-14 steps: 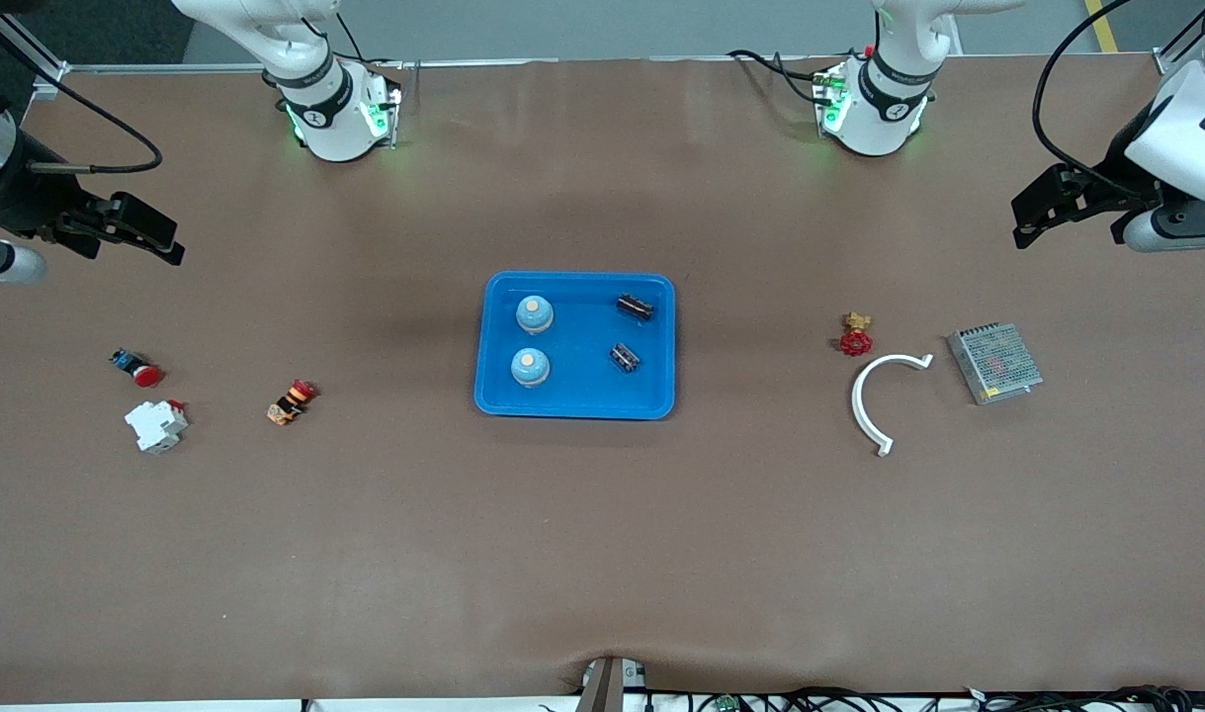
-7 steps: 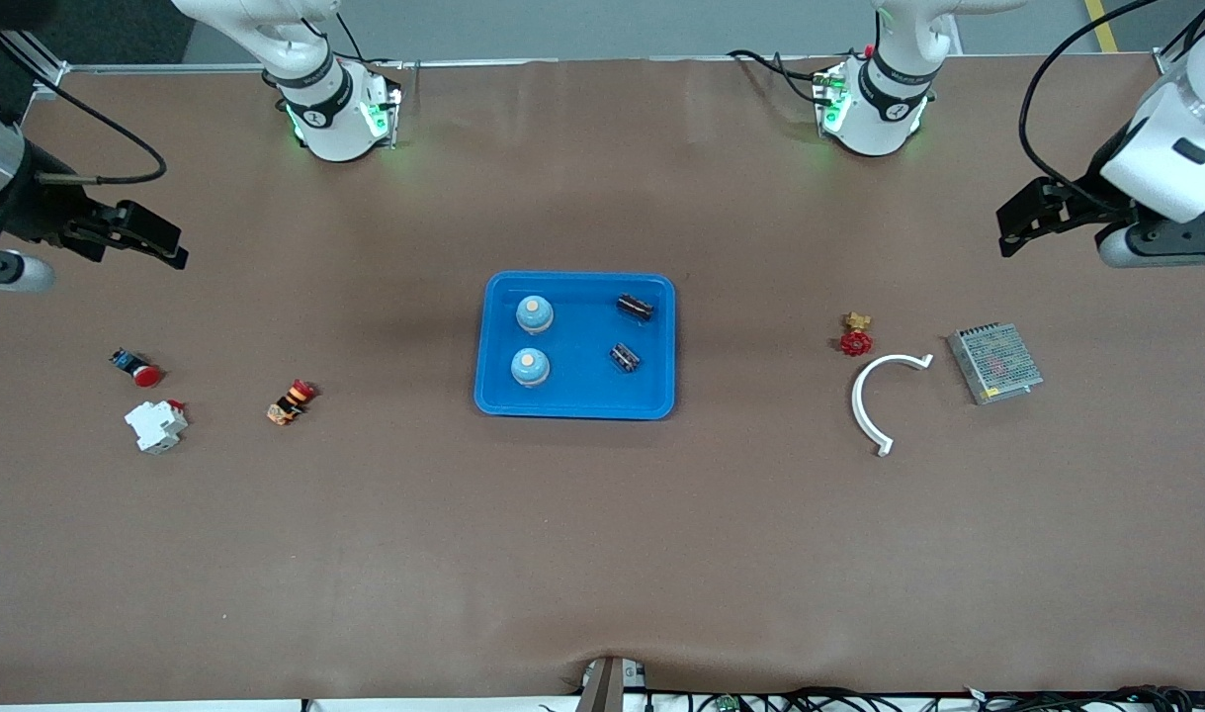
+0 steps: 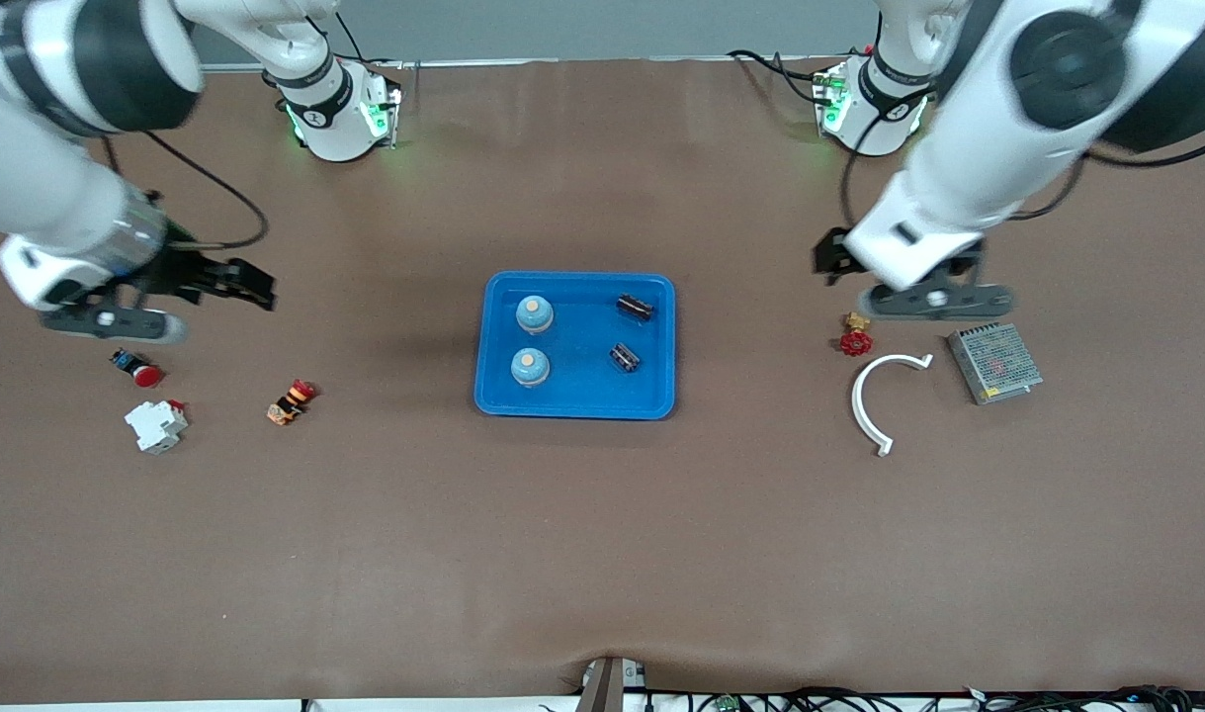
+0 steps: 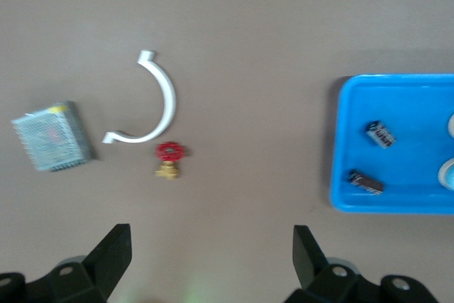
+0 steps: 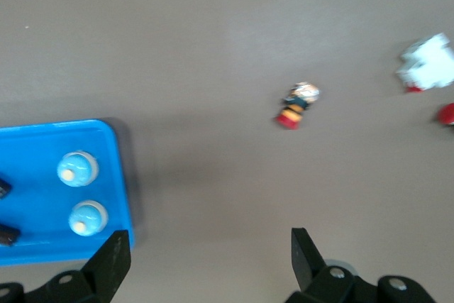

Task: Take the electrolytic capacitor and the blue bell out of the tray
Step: 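Reach the left gripper to a capacitor while the right gripper reaches a bell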

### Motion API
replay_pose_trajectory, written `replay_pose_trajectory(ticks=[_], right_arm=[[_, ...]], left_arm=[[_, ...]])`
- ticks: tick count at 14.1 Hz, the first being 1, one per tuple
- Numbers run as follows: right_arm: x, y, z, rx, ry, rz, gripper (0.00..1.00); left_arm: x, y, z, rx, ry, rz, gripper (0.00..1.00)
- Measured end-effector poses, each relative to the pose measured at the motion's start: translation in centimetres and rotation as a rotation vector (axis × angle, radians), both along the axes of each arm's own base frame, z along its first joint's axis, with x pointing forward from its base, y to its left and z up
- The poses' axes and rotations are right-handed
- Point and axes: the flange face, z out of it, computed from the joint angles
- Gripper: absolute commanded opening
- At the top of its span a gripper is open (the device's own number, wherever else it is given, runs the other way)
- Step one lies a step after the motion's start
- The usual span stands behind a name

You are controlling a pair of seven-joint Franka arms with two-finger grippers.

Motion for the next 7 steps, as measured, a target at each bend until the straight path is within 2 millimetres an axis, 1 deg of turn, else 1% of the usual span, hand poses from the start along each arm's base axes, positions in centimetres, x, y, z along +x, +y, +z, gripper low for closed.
replay_pose_trajectory(ticks=[2, 3, 5, 7], right_arm=[[-1.2, 5.6, -2.9, -0.003, -0.009, -0.031, 1.00], [-1.7, 8.1, -4.4, -0.002, -0.013, -0.044, 1.00], [-2.2, 11.9, -7.2, 0.003, -0.022, -0.093, 1.00], [-2.3, 15.1, -10.5, 0.013, -0.029, -0.128, 1.00]], left_arm=[[-0.8, -4.8, -2.8, 0.002, -0.001, 0.052, 1.00], [-1.3, -6.8, -4.0, 0.004, 0.000, 0.076, 1.00], [-2.2, -10.1, -6.8, 0.014, 0.008, 0.145, 1.00], [-2.7, -12.6, -10.2, 0.024, 0.014, 0.237, 1.00]])
